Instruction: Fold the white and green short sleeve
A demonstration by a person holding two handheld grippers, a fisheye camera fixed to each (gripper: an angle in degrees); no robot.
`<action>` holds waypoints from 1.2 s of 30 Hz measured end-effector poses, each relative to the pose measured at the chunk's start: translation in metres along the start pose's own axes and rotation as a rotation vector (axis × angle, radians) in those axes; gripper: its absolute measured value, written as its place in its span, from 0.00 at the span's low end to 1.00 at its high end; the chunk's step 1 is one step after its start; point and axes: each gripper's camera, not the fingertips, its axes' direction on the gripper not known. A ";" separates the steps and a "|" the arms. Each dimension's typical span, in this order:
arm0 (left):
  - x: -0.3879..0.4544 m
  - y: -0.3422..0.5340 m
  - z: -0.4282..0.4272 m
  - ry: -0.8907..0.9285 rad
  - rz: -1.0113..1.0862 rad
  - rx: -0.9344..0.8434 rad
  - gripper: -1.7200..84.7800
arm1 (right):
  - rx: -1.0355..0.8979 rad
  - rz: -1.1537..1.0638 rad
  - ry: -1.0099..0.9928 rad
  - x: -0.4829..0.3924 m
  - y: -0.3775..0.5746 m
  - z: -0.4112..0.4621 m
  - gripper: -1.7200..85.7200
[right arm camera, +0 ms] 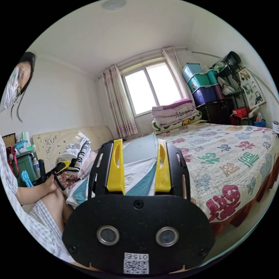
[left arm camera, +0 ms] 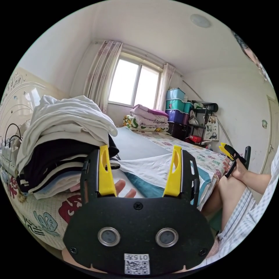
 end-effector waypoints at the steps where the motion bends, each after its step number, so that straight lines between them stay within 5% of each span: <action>1: -0.004 0.000 0.000 0.011 -0.018 0.008 0.33 | -0.003 -0.009 -0.003 0.000 0.000 -0.001 0.19; 8: -0.016 0.000 0.000 0.034 -0.081 0.036 0.25 | -0.024 -0.053 -0.006 0.001 0.000 -0.006 0.14; 16: 0.002 -0.009 0.028 0.184 0.021 -0.048 0.03 | -0.048 -0.112 -0.056 -0.001 0.006 -0.010 0.03; 26: 0.034 -0.021 0.069 0.270 0.131 -0.181 0.12 | -0.057 -0.125 -0.037 -0.006 0.016 -0.011 0.11; 36: 0.048 -0.035 0.082 0.275 0.171 -0.178 0.09 | -0.065 -0.152 -0.056 -0.015 0.029 -0.007 0.03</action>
